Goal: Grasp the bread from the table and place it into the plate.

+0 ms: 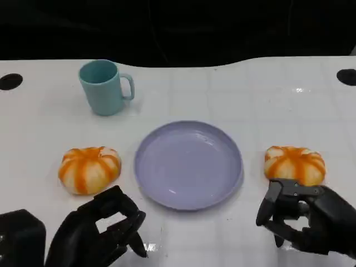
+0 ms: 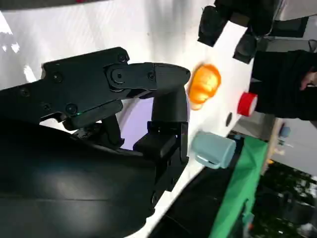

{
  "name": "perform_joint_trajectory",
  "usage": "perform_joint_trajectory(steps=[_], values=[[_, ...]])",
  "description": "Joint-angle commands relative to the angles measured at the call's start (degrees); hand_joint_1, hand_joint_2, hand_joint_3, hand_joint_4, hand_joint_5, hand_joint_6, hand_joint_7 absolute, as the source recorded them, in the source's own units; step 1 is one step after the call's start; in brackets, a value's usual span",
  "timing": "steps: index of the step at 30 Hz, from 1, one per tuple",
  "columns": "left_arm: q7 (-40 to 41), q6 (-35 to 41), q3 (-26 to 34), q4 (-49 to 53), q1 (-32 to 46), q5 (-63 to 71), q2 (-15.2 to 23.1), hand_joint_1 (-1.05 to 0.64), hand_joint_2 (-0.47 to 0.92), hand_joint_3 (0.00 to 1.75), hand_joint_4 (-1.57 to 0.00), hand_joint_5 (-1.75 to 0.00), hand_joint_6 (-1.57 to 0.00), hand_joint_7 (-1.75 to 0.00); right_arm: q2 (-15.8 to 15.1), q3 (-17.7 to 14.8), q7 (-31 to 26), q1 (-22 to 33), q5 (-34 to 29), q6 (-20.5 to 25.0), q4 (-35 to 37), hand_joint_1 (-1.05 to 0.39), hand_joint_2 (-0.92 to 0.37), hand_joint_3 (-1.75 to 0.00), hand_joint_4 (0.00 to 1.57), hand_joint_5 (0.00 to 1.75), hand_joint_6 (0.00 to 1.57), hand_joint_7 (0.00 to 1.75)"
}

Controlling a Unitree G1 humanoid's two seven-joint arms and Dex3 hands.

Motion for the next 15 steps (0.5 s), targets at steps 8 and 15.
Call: perform_joint_trajectory(steps=[8, 15], values=[[-0.3, -0.41, 0.52, 0.69, -0.78, -0.32, 0.41, -0.58, 0.92, 0.27, -0.72, -1.75, -0.6, -1.64, -3.87, -3.29, -5.65, -1.67, -8.9, -8.39, -2.52, -0.45, -0.92, -0.15, 0.3, 1.03, 0.41, 0.51], [0.1, -0.08, 0.32, 0.66, -1.04, 0.14, 0.44, -0.57, 0.92, 0.27, -0.72, -1.75, -0.6, -1.64, -7.75, -5.04, -11.29, -2.97, -18.79, -12.68, -4.0, -0.48, -0.92, -0.05, 0.25, 0.86, 0.48, 0.19]])
